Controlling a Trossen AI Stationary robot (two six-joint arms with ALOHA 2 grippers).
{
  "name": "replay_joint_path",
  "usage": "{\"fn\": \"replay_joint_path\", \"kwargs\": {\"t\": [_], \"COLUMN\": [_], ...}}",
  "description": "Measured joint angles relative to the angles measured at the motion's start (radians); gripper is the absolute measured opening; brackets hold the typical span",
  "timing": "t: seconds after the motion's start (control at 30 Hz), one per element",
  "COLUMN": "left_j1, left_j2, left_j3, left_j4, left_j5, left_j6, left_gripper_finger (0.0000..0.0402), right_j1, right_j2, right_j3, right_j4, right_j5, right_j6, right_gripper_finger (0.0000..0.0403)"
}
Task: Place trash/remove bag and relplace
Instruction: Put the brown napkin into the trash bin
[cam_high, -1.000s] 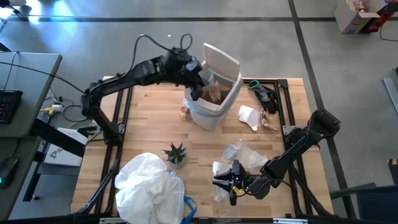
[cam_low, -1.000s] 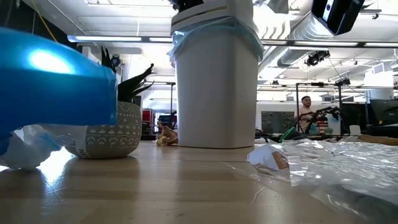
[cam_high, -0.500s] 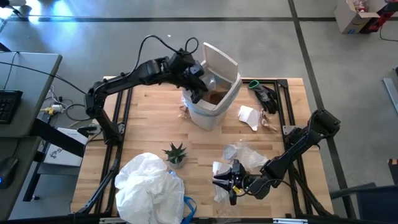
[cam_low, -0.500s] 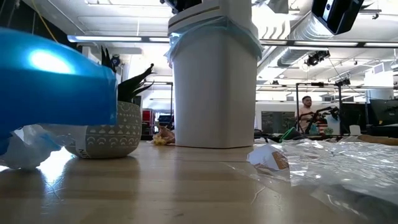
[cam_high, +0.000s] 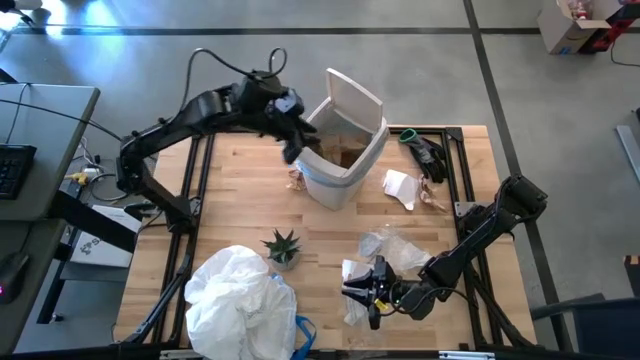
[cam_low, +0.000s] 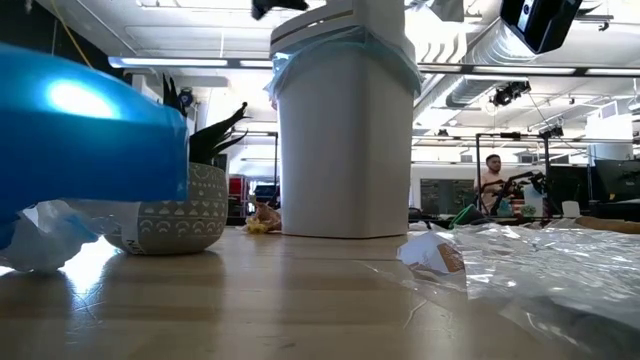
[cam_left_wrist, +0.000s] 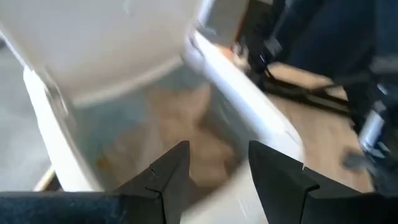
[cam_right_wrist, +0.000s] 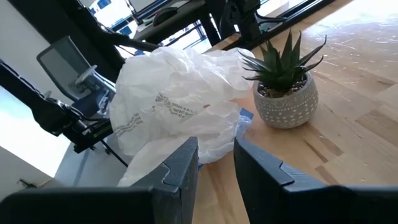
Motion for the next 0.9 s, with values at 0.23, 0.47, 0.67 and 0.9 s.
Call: {"fn": "replay_joint_path", "kwargs": {"t": [0.23, 0.47, 0.67, 0.9], "left_j1": [-0.017, -0.056, -0.045, -0.011], "left_j2": [-0.076, -0.149, -0.219, -0.19], "left_j3": [-0.001, -0.19, -0.541, -0.872], "left_j4": [-0.35, -0.421, -0.134, 0.284], "left_j5": [-0.077, -0.204, -0.21, -0.222], "left_j6": [0.066, 0.069, 0.059, 0.064], "left_gripper_finger": [0.0139, 0.0129, 0.0128, 0.0132], "right_j1": [-0.022, -0.052, -0.055, -0.052], "right_j2": [0.0, 0.0, 0.0, 0.0], "right_j3": [0.0, 0.0, 0.0, 0.0], "right_j4": [-0.002, 0.001, 0.019, 0.023], "right_j5": [-0.003, -0.023, -0.037, -0.047], "right_j6": [-0.011, -0.034, -0.034, -0.026], "right_gripper_finger": [0.009, 0.009, 0.009, 0.009]}}
